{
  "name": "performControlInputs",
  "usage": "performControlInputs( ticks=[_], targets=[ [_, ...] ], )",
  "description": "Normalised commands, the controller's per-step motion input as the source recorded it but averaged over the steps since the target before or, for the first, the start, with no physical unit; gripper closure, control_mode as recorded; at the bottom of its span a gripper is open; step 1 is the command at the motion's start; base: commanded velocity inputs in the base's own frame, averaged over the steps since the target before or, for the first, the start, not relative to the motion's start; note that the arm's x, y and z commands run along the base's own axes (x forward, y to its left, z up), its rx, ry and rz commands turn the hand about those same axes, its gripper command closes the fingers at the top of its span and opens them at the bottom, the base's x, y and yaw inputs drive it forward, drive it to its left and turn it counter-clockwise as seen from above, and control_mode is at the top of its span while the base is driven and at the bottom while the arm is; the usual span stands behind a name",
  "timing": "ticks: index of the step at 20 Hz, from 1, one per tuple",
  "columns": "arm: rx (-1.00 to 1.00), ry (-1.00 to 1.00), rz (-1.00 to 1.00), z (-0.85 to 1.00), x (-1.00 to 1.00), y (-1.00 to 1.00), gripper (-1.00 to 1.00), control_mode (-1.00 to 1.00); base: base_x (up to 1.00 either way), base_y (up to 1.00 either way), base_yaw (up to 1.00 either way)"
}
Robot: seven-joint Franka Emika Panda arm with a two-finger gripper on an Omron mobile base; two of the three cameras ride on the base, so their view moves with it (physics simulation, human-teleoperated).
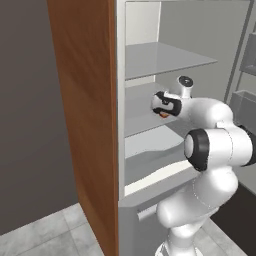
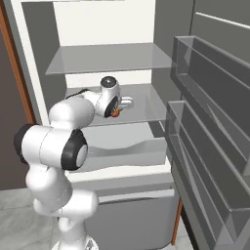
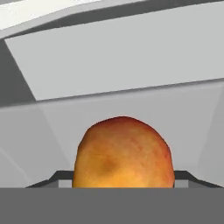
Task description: Retrieve the pear and peach from the fridge and place them into the bowl on the dining table.
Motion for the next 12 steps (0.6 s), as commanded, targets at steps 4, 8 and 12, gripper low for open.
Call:
performControlInputs(
  ticks=[4,8,12],
  targets=[
    [0.31,-0.43,0.19,0.03,-0.91,-0.58,1.0,-1.0,0.0,0.0,0.0],
    [0.23,-0.24,0.21,0.54,-1.0,-0.69,1.0,-1.0,0.0,0.0,0.0],
    [0.09,-0.06,0.18,0.93,-1.0,-0.6,1.0,-1.0,0.0,0.0,0.0]
  ],
)
